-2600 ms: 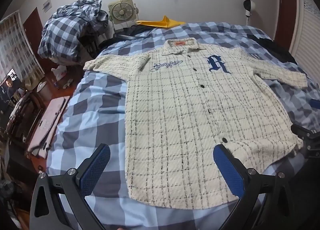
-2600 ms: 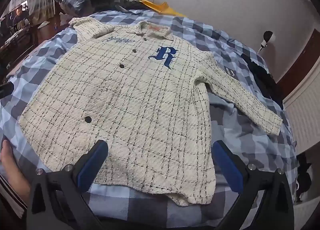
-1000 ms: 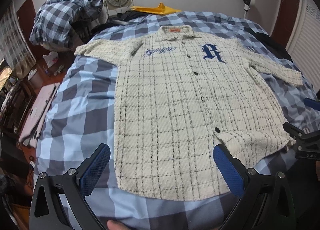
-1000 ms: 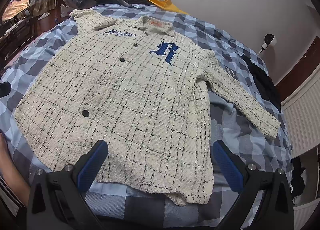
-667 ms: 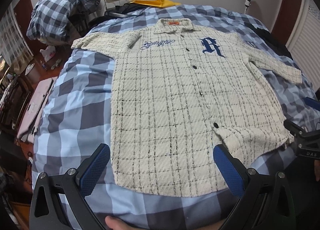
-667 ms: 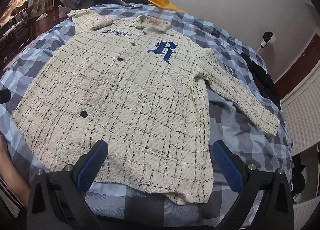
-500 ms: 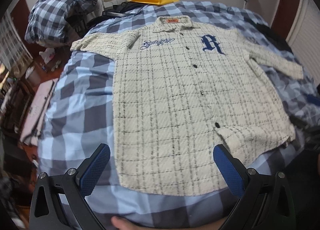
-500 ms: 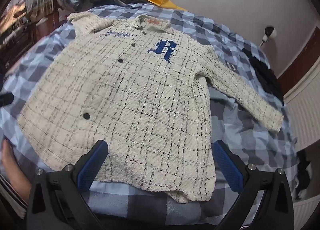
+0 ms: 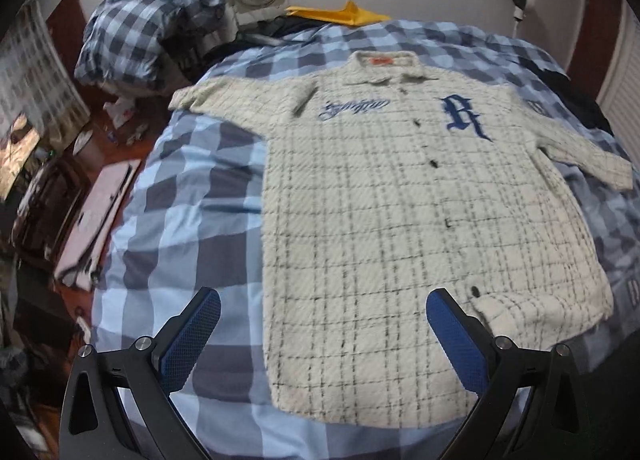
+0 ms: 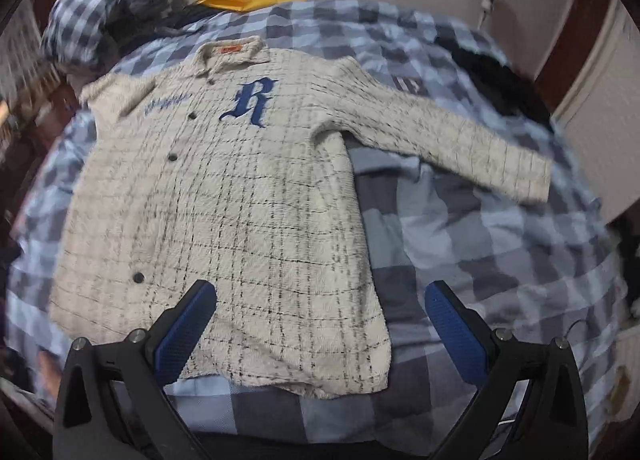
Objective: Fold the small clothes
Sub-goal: 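Grasp the cuff of the sleeve nearest the right tool, then lift the sleeve and fold it across the shirt body, then release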
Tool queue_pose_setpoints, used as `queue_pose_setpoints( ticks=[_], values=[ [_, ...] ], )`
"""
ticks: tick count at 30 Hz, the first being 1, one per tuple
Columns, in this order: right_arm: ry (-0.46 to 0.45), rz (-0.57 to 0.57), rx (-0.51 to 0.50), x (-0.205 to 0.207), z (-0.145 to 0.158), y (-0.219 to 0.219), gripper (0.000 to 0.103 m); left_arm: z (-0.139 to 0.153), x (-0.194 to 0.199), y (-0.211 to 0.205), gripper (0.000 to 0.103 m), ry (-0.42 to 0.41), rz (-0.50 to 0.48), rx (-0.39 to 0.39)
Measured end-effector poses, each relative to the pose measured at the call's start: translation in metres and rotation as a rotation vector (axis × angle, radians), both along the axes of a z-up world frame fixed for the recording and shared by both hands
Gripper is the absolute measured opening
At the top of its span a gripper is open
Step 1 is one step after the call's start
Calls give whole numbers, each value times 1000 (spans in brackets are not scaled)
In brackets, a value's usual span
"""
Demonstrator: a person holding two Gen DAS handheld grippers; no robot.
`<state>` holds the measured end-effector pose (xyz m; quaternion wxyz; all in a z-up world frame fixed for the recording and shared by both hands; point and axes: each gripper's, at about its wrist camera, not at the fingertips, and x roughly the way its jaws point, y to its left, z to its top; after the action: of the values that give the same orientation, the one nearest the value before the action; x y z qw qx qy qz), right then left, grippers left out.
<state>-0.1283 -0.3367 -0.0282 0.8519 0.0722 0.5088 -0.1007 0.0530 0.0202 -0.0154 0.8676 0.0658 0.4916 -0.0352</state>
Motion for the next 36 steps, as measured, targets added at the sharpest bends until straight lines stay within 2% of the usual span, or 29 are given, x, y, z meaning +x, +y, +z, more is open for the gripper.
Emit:
queue_pose_setpoints(
  ticks=[4,10,14,17,22,26,27,28,29,30,31,32,34,36],
  values=[
    [35,-188,65,14,-3,-101,102,-4,4,5,103,34,16,-45],
    [143,-502,107,40,-51,-248,102,-2,0,-12,103,-17,-16,45],
    [188,-620,63,57,-81,-303,102,-4,5,-17,103,-11,-23,65],
    [224,-694,88,67,-104,-331,102,-9,10,-17,103,13,-14,58],
    [129,-747,248,79,-114,-336,102,-17,15,-16,103,50,-8,55],
    [96,-783,261,94,-114,-333,101,-22,18,-15,103,64,3,56],
    [94,-790,248,98,-113,-332,95,-24,18,-15,103,69,6,54],
    [104,-797,235,103,-112,-330,79,-25,19,-15,103,74,8,55],
    [112,-798,240,106,-114,-330,69,-25,19,-14,103,77,9,57],
    [124,-795,256,110,-116,-328,46,-26,19,-14,103,80,10,59],
    [139,-791,276,114,-118,-326,35,-26,19,-14,103,81,11,60],
    [145,-792,276,117,-118,-325,32,-26,19,-14,103,82,11,60],
    [120,-785,252,123,-109,-315,18,-26,20,-13,103,82,14,56],
    [95,-770,222,130,-95,-302,14,-24,20,-13,103,81,15,44]
  ],
)
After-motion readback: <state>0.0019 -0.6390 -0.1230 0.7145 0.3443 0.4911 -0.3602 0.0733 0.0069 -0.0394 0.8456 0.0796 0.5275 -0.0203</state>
